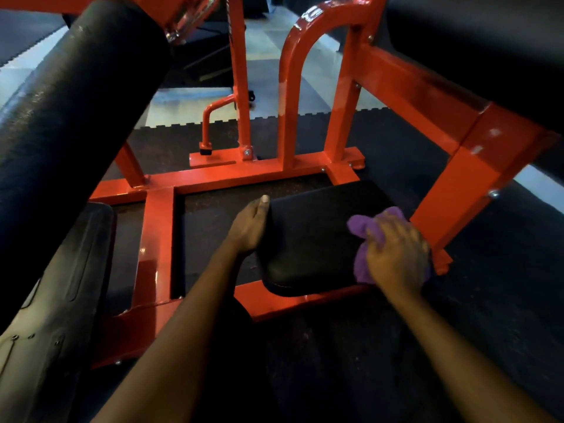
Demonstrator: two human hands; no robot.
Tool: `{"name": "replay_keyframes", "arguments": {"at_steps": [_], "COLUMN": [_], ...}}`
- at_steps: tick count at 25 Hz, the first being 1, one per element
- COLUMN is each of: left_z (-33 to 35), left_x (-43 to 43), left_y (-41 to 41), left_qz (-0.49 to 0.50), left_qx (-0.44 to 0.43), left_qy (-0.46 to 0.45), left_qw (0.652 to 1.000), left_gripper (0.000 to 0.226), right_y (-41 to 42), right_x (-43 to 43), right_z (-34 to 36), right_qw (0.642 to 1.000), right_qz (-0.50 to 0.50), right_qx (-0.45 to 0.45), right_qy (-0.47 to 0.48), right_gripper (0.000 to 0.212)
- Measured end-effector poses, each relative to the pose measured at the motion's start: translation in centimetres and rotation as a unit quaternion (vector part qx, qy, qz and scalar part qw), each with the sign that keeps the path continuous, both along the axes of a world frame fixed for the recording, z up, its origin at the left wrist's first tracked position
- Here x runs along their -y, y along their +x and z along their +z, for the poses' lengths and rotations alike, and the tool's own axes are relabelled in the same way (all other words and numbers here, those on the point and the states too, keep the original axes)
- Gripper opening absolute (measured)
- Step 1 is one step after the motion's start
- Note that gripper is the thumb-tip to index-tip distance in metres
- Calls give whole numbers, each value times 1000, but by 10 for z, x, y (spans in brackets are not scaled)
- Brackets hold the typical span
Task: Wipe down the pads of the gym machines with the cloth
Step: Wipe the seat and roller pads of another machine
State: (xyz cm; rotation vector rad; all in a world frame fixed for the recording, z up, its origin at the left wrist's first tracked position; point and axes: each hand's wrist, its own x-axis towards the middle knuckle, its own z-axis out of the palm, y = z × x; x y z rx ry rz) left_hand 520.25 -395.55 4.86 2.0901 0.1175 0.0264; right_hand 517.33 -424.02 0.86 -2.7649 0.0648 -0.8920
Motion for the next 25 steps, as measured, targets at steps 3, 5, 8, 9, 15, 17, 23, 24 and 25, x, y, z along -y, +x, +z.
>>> {"name": "replay_keyframes", "arguments": {"at_steps": [3, 5, 8, 9, 15, 17, 23, 24, 25], "left_z": [-9, -13, -12, -13, -22, -21, -23, -23, -23], "left_x": [5, 6, 16, 22, 33, 30, 36, 36, 35], "left_y": [14, 24, 33, 36, 41, 41, 40, 40, 40], "left_qz": [6, 16, 30, 40, 81, 77, 97, 98, 98], "left_qx": [7, 13, -18, -31, -49, -53, -24, -26, -28], "left_qy": [56, 91, 156, 175, 196, 177, 201, 199, 196], "left_qw": [998, 996, 987, 983, 976, 980, 975, 975, 975], "left_gripper": [45, 46, 54, 55, 59, 56, 56, 56, 56], "right_y": [18, 6, -21, -12, 34, 22, 99, 117, 125], "right_x": [6, -44, -85, -64, 61, 47, 58, 60, 59], "right_z": [16, 19, -6, -3, 16, 3, 35, 39, 38], "right_qw": [983, 987, 995, 992, 964, 973, 928, 921, 914], "right_qz": [-124, -83, 77, 103, -70, -67, -48, -41, -36], "right_qx": [-43, -56, -66, -72, -157, -179, -348, -359, -366], "right_qy": [127, 129, 2, -6, 201, 125, 127, 146, 172], "right_gripper": [36, 36, 41, 45, 42, 57, 49, 50, 50]}}
